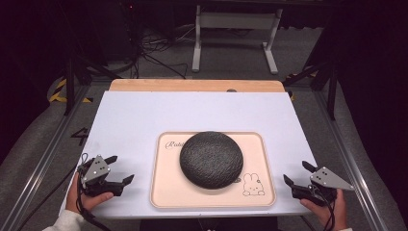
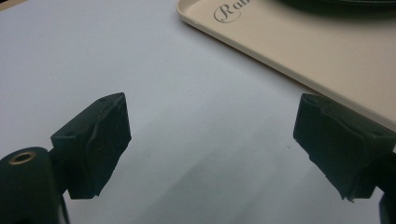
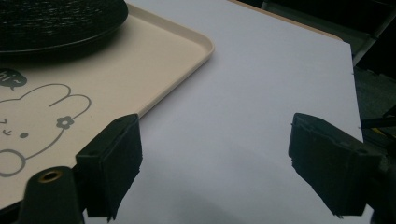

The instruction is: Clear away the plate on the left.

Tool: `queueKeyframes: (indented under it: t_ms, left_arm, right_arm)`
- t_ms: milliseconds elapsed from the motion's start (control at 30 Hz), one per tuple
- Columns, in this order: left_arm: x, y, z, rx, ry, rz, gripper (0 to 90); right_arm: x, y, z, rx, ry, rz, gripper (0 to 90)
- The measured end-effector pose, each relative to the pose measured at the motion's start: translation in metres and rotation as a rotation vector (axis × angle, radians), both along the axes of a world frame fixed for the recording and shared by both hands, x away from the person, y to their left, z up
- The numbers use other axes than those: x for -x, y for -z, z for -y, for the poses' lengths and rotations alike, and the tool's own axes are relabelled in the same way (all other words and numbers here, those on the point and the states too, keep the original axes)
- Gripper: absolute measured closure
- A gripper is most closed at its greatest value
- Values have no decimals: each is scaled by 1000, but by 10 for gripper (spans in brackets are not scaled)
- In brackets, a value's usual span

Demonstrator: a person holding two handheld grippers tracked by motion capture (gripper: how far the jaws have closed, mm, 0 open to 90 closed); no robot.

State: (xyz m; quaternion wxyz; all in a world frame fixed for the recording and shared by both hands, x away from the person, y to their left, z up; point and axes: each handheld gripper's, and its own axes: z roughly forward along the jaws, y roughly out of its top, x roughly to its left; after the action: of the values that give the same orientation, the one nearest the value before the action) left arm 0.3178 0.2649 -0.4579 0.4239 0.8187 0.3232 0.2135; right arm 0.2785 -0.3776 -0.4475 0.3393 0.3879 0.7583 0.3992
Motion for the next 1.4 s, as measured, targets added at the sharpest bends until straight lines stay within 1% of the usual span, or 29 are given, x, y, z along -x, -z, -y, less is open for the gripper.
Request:
queueKeyframes:
  t_ms: [67,100,167,233,300,400,433,733,800,867,1033,1300,1400]
  left_arm:
    - [1,0,-2,17,-11,-5,118]
    - [1,1,-3,24,-8,-5,118]
    - [1,1,-2,15,-9,-3,118]
    - [1,1,-2,23,-9,-4,118]
    - [1,1,0,14,-6,-1,119]
    - [0,0,1,13,2,3,118]
    - [0,0,2,11,3,10,118]
    - [3,1,3,12,11,6,118]
    - [2,1,5,-2,13,6,118]
    - [1,1,6,-5,16,5,118]
    - [0,2,6,-3,16,3,119]
    - [0,2,7,-15,16,0,120]
    - [0,2,7,-12,15,-1,120]
  right_arm:
    - [0,1,0,3,-1,-2,176]
    - [0,1,0,3,-2,-2,176]
    - [1,0,1,-1,-2,-1,176]
    - [1,1,1,-2,-3,0,176]
    - [1,1,1,-1,-4,-3,176]
    - [1,1,0,1,-6,-2,178]
    - [1,1,0,4,-3,-5,180]
    - [2,0,-4,14,-11,-3,179]
    - [2,0,-3,13,-11,-2,178]
    - [1,1,-3,11,-10,-5,178]
    - [1,1,-2,10,-10,-6,179]
    - [0,1,-2,10,-9,-6,178]
    - [0,1,-1,10,-10,-7,178]
